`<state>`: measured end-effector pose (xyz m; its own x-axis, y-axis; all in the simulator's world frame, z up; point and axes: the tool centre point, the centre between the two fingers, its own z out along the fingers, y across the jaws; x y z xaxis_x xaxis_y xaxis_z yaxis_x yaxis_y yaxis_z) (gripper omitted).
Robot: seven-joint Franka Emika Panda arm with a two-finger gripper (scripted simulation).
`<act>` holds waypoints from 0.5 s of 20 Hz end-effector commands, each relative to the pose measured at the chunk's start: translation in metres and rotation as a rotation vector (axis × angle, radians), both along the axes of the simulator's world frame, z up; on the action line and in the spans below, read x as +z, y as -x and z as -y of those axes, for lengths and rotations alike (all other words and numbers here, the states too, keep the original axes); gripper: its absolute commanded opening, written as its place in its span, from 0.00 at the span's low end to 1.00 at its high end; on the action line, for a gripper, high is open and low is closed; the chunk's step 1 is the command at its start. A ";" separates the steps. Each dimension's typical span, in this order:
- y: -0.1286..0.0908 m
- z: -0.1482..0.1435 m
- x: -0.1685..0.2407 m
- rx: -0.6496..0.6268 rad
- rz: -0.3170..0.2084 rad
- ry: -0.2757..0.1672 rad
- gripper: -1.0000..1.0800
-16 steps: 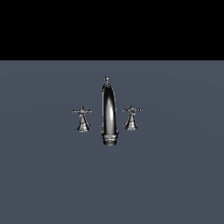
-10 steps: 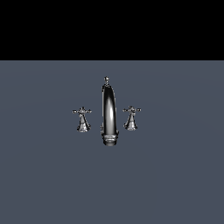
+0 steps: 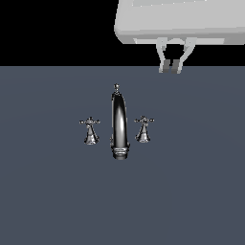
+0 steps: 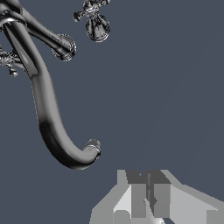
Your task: Turn on the faucet by rotating a designated handle.
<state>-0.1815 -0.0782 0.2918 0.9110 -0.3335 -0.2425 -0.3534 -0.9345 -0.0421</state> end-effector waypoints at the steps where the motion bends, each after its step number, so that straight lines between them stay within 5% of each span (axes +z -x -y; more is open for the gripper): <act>1: -0.026 0.007 -0.023 -0.085 0.016 0.023 0.17; 2: -0.039 0.003 -0.031 -0.078 0.037 -0.005 0.22; 4: -0.054 -0.007 -0.058 -0.093 0.031 0.034 0.41; 5: -0.062 0.022 -0.064 -0.191 0.039 0.051 0.51; 8: -0.070 0.054 -0.068 -0.300 0.065 0.046 0.58; 9: -0.094 0.000 -0.077 -0.210 0.083 0.038 0.59; 10: -0.089 0.048 -0.091 -0.297 0.076 0.087 0.70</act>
